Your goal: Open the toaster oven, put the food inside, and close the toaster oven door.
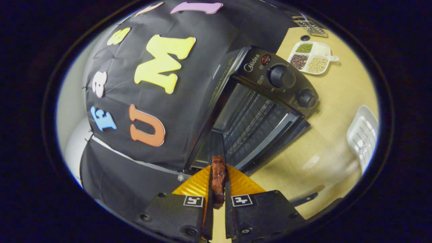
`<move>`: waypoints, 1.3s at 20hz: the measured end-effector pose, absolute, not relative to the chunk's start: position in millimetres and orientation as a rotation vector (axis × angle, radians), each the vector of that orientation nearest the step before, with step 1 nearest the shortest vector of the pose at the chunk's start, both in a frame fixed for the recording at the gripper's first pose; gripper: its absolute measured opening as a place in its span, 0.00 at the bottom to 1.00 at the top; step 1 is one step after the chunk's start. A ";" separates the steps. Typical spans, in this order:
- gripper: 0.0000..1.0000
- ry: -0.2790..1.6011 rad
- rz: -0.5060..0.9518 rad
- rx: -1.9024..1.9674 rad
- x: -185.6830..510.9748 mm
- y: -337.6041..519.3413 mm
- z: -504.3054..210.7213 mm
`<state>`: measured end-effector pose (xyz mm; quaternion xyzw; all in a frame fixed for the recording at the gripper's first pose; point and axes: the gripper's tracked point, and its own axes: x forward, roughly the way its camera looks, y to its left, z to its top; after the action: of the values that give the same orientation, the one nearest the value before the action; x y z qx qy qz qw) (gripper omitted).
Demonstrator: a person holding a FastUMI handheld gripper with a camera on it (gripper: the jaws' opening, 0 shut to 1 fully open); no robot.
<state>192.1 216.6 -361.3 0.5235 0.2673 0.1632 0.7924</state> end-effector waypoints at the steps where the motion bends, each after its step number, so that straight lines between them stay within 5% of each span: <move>1: 0.17 0.565 0.325 1.130 199.1 222.1 -368.0; 13: 0.17 0.350 -0.021 1.229 292.9 223.7 -402.9; 20: 0.20 0.387 -0.078 1.143 305.9 226.9 -430.6; 24: 0.33 0.410 -0.098 0.911 304.3 220.1 -436.1; 26: 0.50 0.411 -0.085 0.759 303.7 216.7 -435.2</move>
<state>303.7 216.7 -435.2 0.3676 0.1992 -0.0411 0.9075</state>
